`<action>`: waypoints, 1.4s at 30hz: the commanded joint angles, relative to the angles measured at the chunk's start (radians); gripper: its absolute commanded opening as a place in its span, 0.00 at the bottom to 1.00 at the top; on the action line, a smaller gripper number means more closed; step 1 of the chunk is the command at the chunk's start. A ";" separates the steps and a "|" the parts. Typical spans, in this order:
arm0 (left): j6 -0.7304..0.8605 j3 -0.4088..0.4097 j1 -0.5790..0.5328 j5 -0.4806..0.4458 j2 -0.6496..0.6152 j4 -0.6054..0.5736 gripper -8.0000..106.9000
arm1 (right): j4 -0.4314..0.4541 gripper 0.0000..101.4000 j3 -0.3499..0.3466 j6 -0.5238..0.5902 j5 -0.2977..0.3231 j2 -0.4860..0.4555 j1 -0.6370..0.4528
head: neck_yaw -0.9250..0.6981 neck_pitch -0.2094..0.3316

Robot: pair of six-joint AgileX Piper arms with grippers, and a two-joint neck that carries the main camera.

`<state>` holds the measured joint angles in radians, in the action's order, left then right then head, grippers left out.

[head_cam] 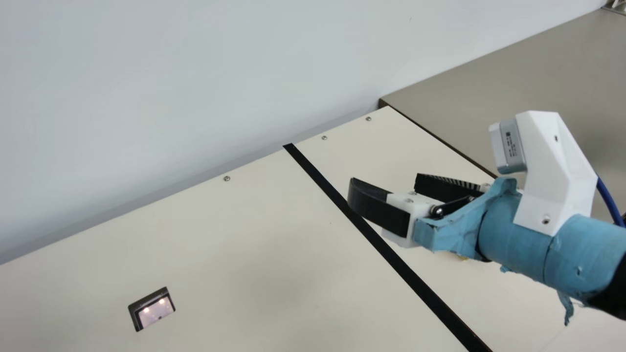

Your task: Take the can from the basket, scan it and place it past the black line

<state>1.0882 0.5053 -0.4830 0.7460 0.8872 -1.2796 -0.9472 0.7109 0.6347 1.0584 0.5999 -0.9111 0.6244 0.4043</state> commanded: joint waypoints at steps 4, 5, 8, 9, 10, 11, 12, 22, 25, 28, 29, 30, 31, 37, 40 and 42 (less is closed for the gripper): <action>0.000 0.000 0.000 0.000 0.000 0.000 0.85 | -0.012 1.00 0.015 -0.062 0.000 0.004 -0.009 | 0.012 0.032; 0.000 0.000 0.000 0.000 0.000 0.000 0.85 | -0.008 1.00 0.019 -0.066 -0.007 0.012 -0.003 | 0.012 0.032; 0.000 0.000 0.000 0.000 0.000 0.000 0.85 | 0.016 1.00 0.035 -0.071 -0.051 0.049 0.034 | 0.012 0.032; 0.000 0.000 0.000 0.000 0.000 0.000 0.85 | 0.029 1.00 0.041 -0.072 -0.072 0.064 0.054 | 0.012 0.032; 0.000 0.000 0.000 0.000 0.000 0.000 0.85 | 0.046 1.00 0.047 -0.079 -0.102 0.081 0.083 | 0.012 0.032; 0.000 0.000 0.000 0.000 0.000 0.000 0.85 | 0.066 1.00 0.054 -0.089 -0.136 0.099 0.117 | 0.012 0.032; 0.000 0.000 0.000 0.000 0.000 0.000 0.85 | 0.036 1.00 0.049 -0.077 -0.077 0.073 0.059 | 0.012 0.032; -0.041 0.007 0.013 0.004 0.031 0.033 0.85 | 0.079 1.00 0.058 -0.104 -0.139 0.101 0.128 | 0.012 0.032; -0.057 0.035 0.016 0.013 0.047 0.042 0.85 | 0.083 1.00 0.040 -0.123 -0.139 0.074 0.138 | 0.012 0.032; -0.041 0.036 -0.007 0.037 0.024 0.020 0.85 | 0.082 1.00 0.001 -0.154 -0.124 0.017 0.137 | 0.012 0.032; -0.031 0.029 -0.021 0.049 0.010 0.005 0.85 | 0.081 1.00 -0.015 -0.167 -0.113 -0.005 0.133 | 0.012 0.032; -0.019 0.018 -0.037 0.064 -0.007 -0.014 0.85 | 0.082 1.00 -0.031 -0.181 -0.103 -0.028 0.131 | 0.012 0.032; -0.006 0.006 -0.055 0.081 -0.022 -0.036 0.85 | 0.083 1.00 -0.046 -0.194 -0.091 -0.050 0.127 | 0.012 0.032; 0.039 -0.041 -0.121 0.152 -0.076 -0.103 0.85 | 0.112 1.00 -0.096 -0.259 -0.054 -0.116 0.144 | 0.012 0.032; 0.056 -0.057 -0.161 0.195 -0.100 -0.146 0.85 | 0.132 1.00 -0.106 -0.285 -0.042 -0.148 0.145 | 0.012 0.032; 0.054 -0.057 -0.166 0.197 -0.100 -0.150 0.85 | 0.129 1.00 -0.100 -0.282 -0.049 -0.141 0.148 | 0.012 0.032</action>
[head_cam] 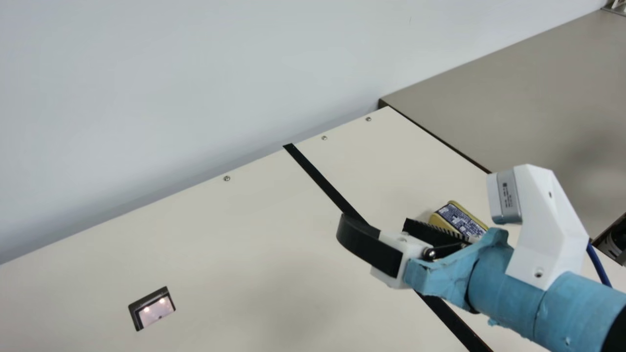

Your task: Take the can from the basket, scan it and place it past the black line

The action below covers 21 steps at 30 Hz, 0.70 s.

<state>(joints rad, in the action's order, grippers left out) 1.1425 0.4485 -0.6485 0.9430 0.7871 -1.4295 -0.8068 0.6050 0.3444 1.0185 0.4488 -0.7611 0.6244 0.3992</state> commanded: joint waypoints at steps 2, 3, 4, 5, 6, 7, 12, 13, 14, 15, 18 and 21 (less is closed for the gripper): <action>-0.037 -0.006 0.003 0.002 0.021 0.024 0.85 | -0.024 1.00 0.020 0.033 -0.023 0.039 -0.004 | 0.012 0.037; -0.044 0.003 0.004 0.002 0.036 0.032 0.85 | -0.037 1.00 0.031 0.057 -0.030 0.062 -0.012 | 0.012 0.037; -0.054 0.015 0.009 0.000 0.055 0.041 0.85 | -0.052 1.00 0.042 0.076 -0.042 0.086 -0.015 | 0.012 0.037; -0.070 0.031 0.023 -0.009 0.080 0.054 0.85 | -0.071 1.00 0.057 0.099 -0.054 0.116 -0.020 | 0.012 0.037; -0.084 0.050 0.038 -0.017 0.106 0.065 0.85 | -0.087 1.00 0.073 0.116 -0.069 0.143 -0.021 | 0.012 0.037; -0.101 0.072 0.060 -0.033 0.133 0.077 0.85 | -0.103 1.00 0.089 0.127 -0.082 0.171 -0.018 | 0.012 0.037; -0.185 0.203 0.204 -0.124 0.271 0.123 0.85 | -0.123 1.00 0.167 0.085 -0.199 0.299 0.079 | 0.012 0.037; -0.198 0.229 0.233 -0.140 0.295 0.128 0.85 | -0.111 1.00 0.181 0.055 -0.235 0.319 0.122 | 0.012 0.037; -0.209 0.254 0.259 -0.155 0.317 0.131 0.85 | -0.099 1.00 0.192 0.025 -0.271 0.337 0.165 | 0.012 0.037; -0.215 0.275 0.281 -0.165 0.337 0.130 0.85 | -0.079 1.00 0.202 -0.013 -0.314 0.355 0.217 | 0.012 0.037; -0.222 0.331 0.342 -0.185 0.386 0.111 0.85 | -0.005 1.00 0.223 -0.139 -0.426 0.402 0.364 | 0.012 0.037; -0.206 0.367 0.378 -0.180 0.418 0.072 0.85 | 0.088 1.00 0.228 -0.270 -0.514 0.443 0.495 | 0.012 0.037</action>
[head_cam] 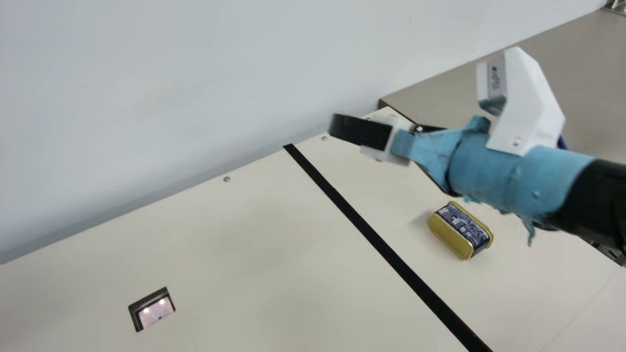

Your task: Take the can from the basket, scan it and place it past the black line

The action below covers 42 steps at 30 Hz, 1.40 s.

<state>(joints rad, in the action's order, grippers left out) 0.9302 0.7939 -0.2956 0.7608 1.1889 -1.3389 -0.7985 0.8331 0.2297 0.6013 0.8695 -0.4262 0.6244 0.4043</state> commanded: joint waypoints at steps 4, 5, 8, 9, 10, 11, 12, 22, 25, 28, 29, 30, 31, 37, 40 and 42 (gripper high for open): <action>0.003 0.021 0.025 0.001 0.016 -0.020 0.85 | 0.068 1.00 0.000 -0.099 -0.063 0.027 0.106 | 0.012 0.032; 0.003 0.021 0.025 0.001 0.016 -0.020 0.85 | 0.072 1.00 0.000 -0.122 -0.079 0.027 0.125 | 0.012 0.032; -0.021 0.013 0.028 0.002 0.023 -0.001 0.85 | 0.071 1.00 0.000 -0.156 -0.098 0.029 0.161 | 0.012 0.032; -0.022 0.004 0.025 0.002 0.017 0.001 0.85 | 0.070 1.00 0.001 -0.157 -0.096 0.029 0.162 | 0.012 0.032; -0.027 -0.009 0.023 0.001 0.010 0.007 0.85 | 0.070 1.00 -0.004 -0.156 -0.096 0.024 0.162 | 0.012 0.032; -0.034 -0.027 0.019 0.004 0.002 0.014 0.85 | 0.067 1.00 -0.013 -0.151 -0.093 0.014 0.164 | 0.012 0.032; -0.041 -0.053 0.015 0.008 -0.011 0.022 0.85 | 0.063 1.00 -0.026 -0.146 -0.092 -0.002 0.167 | 0.012 0.032; -0.055 -0.378 -0.083 0.111 -0.215 0.019 0.85 | -0.031 1.00 -0.210 -0.049 0.018 -0.243 0.122 | 0.012 0.032; -0.038 -0.453 -0.117 0.147 -0.276 -0.014 0.85 | -0.047 1.00 -0.261 -0.047 0.070 -0.315 0.100 | 0.012 0.032; -0.015 -0.511 -0.150 0.179 -0.331 -0.053 0.85 | -0.039 1.00 -0.304 -0.066 0.116 -0.374 0.089 | 0.003 0.032; -0.009 -0.526 -0.159 0.188 -0.345 -0.064 0.85 | -0.032 1.00 -0.318 -0.076 0.127 -0.392 0.091 | -0.014 0.032; -0.002 -0.540 -0.170 0.197 -0.359 -0.075 0.85 | -0.027 1.00 -0.330 -0.084 0.137 -0.409 0.095 | -0.036 0.032; 0.005 -0.553 -0.180 0.205 -0.370 -0.086 0.85 | -0.017 1.00 -0.342 -0.096 0.145 -0.426 0.103 | -0.065 0.032; 0.016 -0.573 -0.198 0.217 -0.388 -0.106 0.85 | 0.009 1.00 -0.365 -0.123 0.171 -0.461 0.118 | -0.345 0.032; 0.016 -0.573 -0.198 0.217 -0.388 -0.106 0.85 | 0.011 1.00 -0.365 -0.123 0.169 -0.462 0.118 | -0.486 0.032; 0.016 -0.573 -0.198 0.217 -0.388 -0.106 0.85 | 0.011 1.00 -0.365 -0.123 0.167 -0.462 0.118 | -0.564 0.032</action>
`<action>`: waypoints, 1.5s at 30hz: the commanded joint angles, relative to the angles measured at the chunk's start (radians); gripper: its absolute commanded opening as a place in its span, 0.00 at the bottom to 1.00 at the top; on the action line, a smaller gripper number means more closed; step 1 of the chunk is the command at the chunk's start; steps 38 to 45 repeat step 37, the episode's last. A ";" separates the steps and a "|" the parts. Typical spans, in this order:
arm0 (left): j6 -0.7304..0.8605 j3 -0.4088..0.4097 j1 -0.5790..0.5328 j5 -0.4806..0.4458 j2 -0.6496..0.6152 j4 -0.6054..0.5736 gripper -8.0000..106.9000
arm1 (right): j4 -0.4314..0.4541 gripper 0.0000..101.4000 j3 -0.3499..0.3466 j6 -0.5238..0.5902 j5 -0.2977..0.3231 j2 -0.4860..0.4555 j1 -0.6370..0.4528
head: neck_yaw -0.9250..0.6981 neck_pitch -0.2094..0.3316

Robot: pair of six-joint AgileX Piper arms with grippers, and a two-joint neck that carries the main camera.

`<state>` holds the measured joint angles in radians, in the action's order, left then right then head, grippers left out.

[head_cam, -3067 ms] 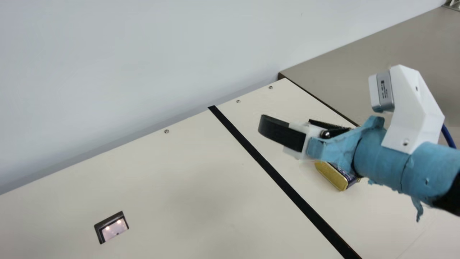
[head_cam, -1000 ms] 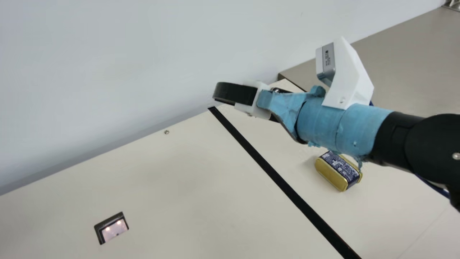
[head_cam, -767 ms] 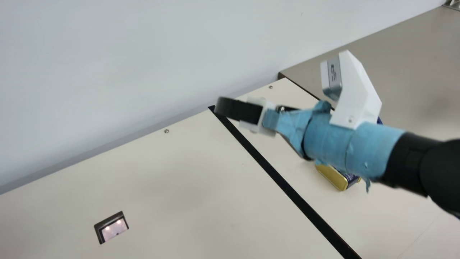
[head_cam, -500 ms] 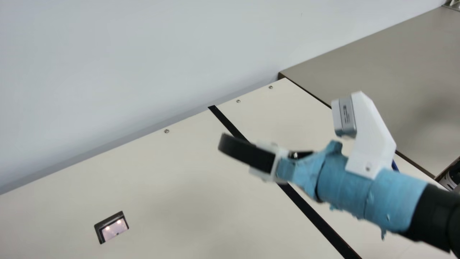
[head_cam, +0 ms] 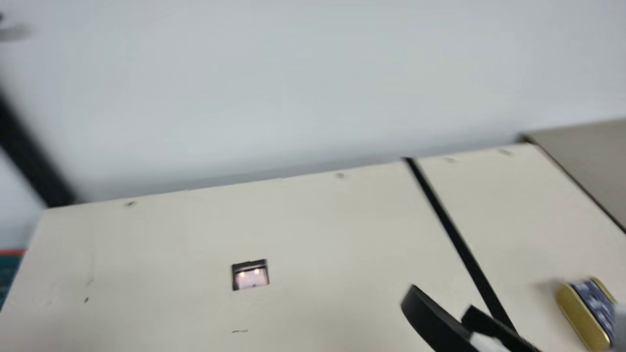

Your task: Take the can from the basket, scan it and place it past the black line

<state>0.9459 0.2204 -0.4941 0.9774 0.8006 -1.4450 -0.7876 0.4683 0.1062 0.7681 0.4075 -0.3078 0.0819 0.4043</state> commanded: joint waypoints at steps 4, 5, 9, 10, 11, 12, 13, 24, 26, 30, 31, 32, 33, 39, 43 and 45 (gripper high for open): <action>0.000 0.000 0.000 0.000 0.000 0.000 0.85 | 0.000 1.00 0.000 0.000 0.000 0.000 0.000 | -0.100 0.032; 0.000 0.000 0.000 0.000 0.000 0.000 0.85 | 0.000 1.00 0.000 0.000 0.000 0.000 0.000 | -0.099 0.032; 0.000 0.000 0.000 0.000 0.000 0.000 0.85 | 0.000 1.00 0.000 0.000 0.000 0.000 0.000 | -0.092 0.032; 0.000 0.000 0.000 0.000 0.000 0.000 0.85 | 0.000 1.00 0.000 0.000 0.000 0.000 0.000 | -0.092 0.032; 0.000 0.000 0.000 0.000 0.000 0.000 0.85 | 0.000 1.00 0.000 0.000 0.000 0.000 0.000 | -0.092 0.032; 0.000 0.000 0.000 0.000 0.000 0.000 0.85 | 0.000 1.00 0.000 0.000 0.000 0.000 0.000 | -0.092 0.032; 0.000 0.000 0.000 0.000 0.000 0.000 0.85 | 0.000 1.00 0.000 0.000 0.000 0.000 0.000 | -0.092 0.032; 0.000 0.000 0.000 0.000 0.000 0.000 0.85 | 0.000 1.00 0.000 0.000 0.000 0.000 0.000 | -0.092 0.032; 0.000 0.000 0.000 0.000 0.000 0.000 0.85 | 0.000 1.00 0.000 0.000 0.000 0.000 0.000 | -0.092 0.032; 0.000 0.000 0.000 0.000 0.000 0.000 0.85 | 0.000 1.00 0.000 0.000 0.000 0.000 0.000 | -0.092 0.032; 0.000 0.000 0.000 0.000 0.000 0.000 0.85 | 0.000 1.00 0.000 0.000 0.000 0.000 0.000 | -0.092 0.032; 0.000 0.000 0.000 0.000 0.000 0.000 0.85 | 0.000 1.00 0.000 0.000 0.000 0.000 0.000 | -0.092 0.032; 0.000 0.000 0.000 0.000 0.000 0.000 0.85 | 0.000 1.00 0.000 0.000 0.000 0.000 0.000 | -0.092 0.032; 0.000 0.000 0.000 0.000 0.000 0.000 0.85 | 0.000 1.00 0.000 0.000 0.000 0.000 0.000 | -0.092 0.032; 0.000 0.000 0.000 0.000 0.000 0.000 0.85 | 0.000 1.00 0.000 0.000 0.000 0.000 0.000 | -0.092 0.032; 0.000 0.000 0.000 0.000 0.000 0.000 0.85 | 0.000 1.00 0.000 0.000 0.000 0.000 0.000 | -0.092 0.032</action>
